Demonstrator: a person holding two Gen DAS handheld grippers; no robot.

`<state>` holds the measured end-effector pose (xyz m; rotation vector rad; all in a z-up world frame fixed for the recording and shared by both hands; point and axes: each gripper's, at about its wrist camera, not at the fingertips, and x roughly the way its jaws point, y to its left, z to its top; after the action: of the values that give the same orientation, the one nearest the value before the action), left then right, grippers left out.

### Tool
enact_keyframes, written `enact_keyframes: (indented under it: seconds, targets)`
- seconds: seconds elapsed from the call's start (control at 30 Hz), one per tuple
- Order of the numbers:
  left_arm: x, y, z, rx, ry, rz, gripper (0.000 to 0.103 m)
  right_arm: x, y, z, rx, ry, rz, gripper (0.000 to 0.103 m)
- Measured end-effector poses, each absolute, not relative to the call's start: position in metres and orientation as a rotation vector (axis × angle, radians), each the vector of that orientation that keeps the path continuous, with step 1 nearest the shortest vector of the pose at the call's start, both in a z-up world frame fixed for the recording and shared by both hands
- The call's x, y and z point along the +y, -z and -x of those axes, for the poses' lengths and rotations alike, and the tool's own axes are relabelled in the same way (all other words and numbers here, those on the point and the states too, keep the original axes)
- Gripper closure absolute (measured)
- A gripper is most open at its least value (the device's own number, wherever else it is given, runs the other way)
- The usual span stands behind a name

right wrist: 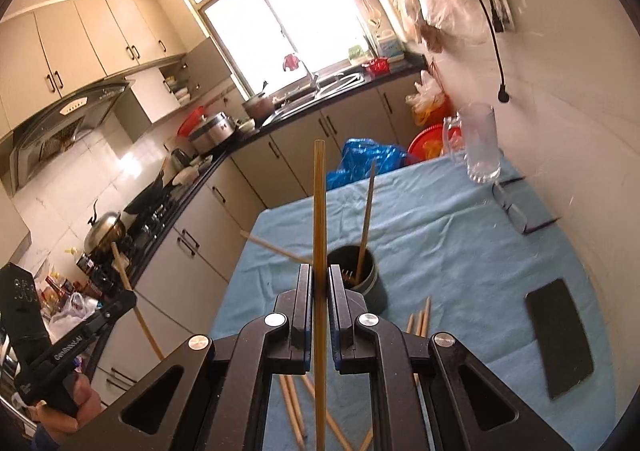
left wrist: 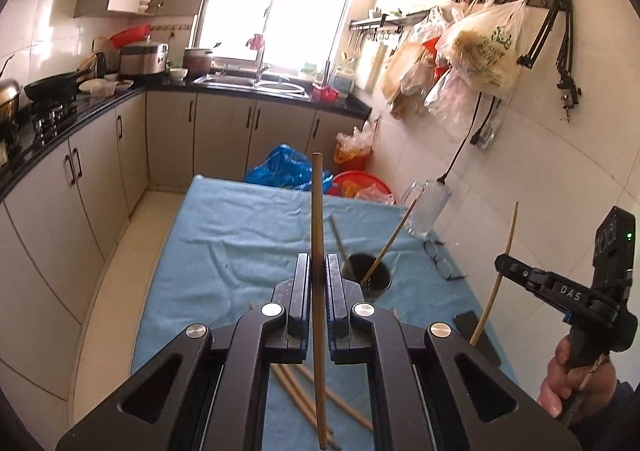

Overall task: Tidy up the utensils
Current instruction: 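Lift both chopsticks upright and carry them over the black cup, then lower both held chopsticks into the black cup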

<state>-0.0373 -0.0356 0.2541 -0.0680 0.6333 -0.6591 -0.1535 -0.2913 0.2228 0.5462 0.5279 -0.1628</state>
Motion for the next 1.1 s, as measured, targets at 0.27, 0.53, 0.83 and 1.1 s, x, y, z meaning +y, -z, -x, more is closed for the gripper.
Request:
enact_keyframes:
  seconds: [0.27,0.53,0.83,1.1]
  targets:
    - [-0.085,-0.281,0.022,0.583,0.653,0.07,0.097,-0.322,-0.243,0.13,0.473,0.156,-0.537,0.095]
    - [-0.144,-0.28,-0.013,0.577,0.607,0.082,0.097,-0.349,-0.248,0.087,0.448,0.169,-0.515,0.095]
    - [-0.19,-0.264,-0.061,0.555,0.537,0.114,0.097,-0.379,-0.228,0.03,0.451,0.175,-0.509,0.095]
    - [-0.205,-0.232,-0.084,0.531,0.48,0.159,0.097,-0.377,-0.212,-0.014,0.434,0.19,-0.449,0.095]
